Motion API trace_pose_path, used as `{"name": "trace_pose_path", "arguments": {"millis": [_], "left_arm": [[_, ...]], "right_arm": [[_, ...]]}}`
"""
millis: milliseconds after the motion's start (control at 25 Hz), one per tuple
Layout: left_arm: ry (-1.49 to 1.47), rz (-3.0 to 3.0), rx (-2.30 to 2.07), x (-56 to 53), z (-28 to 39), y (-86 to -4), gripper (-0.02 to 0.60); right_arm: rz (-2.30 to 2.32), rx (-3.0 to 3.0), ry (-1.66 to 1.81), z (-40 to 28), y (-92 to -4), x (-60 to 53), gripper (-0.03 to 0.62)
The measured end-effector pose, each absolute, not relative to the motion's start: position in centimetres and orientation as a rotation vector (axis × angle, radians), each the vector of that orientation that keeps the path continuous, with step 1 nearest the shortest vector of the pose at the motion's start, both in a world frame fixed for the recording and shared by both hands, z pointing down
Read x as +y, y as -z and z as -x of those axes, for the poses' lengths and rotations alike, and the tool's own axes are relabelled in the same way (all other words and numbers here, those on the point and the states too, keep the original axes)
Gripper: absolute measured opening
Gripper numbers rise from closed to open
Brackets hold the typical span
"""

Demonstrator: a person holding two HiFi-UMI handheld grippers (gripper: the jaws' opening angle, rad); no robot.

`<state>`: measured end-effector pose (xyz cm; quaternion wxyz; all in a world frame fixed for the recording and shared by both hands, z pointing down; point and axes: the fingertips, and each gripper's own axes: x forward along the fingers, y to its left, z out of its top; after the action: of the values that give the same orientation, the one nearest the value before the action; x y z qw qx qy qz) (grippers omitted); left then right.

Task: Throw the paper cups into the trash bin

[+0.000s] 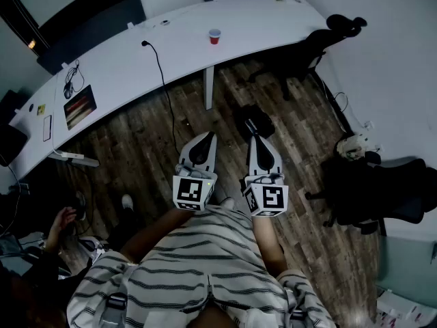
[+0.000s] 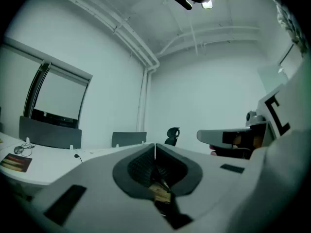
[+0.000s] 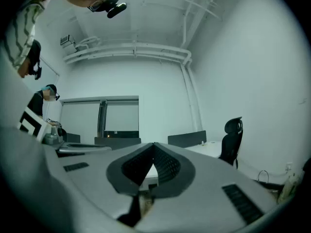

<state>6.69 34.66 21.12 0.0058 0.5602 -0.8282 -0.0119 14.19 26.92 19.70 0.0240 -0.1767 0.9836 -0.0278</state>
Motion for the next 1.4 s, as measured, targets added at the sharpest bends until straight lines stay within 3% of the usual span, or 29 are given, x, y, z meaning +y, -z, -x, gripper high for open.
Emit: {"name": "trace_pose_path", "arguments": {"millis": [960,1400], "left_arm": [[-0.029,-1.602,-2.639,30.0,-9.2,-23.8,0.025],[0.022,-1.641,-2.603,25.5,-2.8,-25.2,0.025]], "right_arm": [[0.408,3.045,0.091,-15.8,-20.9,21.5,0.011],[0.456,3.073,0.049,-9.3,-22.1,17.8,0.011]]}}
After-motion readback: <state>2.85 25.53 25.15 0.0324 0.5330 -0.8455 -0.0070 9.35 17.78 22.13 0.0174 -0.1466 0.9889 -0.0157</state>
